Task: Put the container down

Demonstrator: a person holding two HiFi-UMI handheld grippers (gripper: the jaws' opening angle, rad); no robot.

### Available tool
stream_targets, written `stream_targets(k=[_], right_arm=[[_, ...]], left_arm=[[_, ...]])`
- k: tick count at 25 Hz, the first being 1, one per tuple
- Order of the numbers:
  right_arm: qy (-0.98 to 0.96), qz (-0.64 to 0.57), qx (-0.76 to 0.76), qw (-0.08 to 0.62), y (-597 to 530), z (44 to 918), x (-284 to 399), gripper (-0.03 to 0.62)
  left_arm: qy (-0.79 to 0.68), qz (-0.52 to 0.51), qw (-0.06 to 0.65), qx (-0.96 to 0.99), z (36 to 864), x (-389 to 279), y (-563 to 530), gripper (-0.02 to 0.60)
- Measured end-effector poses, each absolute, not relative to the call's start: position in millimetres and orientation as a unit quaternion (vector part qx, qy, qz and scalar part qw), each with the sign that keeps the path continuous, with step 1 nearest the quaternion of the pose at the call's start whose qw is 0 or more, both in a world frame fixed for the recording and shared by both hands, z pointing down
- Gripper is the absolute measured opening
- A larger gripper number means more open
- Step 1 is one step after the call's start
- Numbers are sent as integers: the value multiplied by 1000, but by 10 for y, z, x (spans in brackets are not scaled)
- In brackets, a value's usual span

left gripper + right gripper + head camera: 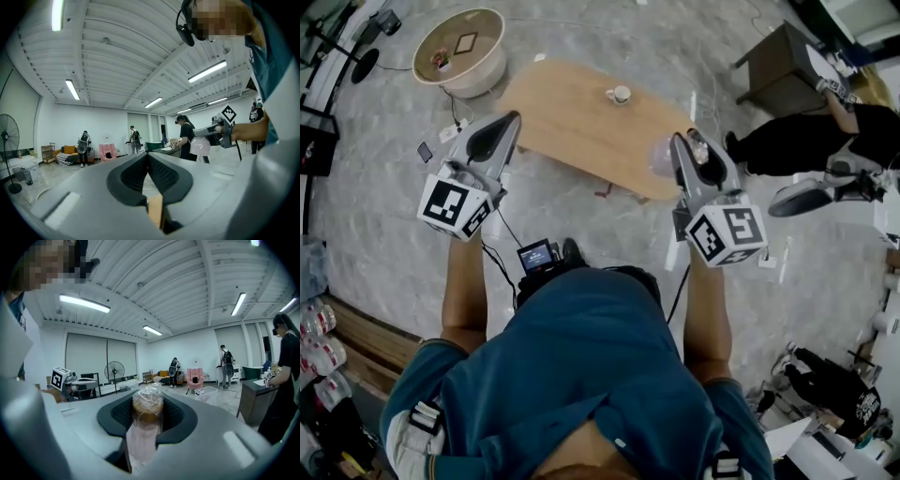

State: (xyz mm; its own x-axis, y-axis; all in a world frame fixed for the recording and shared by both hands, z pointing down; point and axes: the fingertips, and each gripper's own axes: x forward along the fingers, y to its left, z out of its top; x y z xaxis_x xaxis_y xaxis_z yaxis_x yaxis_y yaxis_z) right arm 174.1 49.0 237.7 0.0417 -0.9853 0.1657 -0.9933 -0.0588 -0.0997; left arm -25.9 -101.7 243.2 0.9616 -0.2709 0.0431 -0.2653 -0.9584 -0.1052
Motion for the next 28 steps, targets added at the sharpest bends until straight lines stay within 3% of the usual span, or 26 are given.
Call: stream_targets(k=[28], right_arm=[[-780,134,611,33,-1253,2821,1988,118]], left_arm=[[285,-68,36,-955,2568,-643,-2011,-5]])
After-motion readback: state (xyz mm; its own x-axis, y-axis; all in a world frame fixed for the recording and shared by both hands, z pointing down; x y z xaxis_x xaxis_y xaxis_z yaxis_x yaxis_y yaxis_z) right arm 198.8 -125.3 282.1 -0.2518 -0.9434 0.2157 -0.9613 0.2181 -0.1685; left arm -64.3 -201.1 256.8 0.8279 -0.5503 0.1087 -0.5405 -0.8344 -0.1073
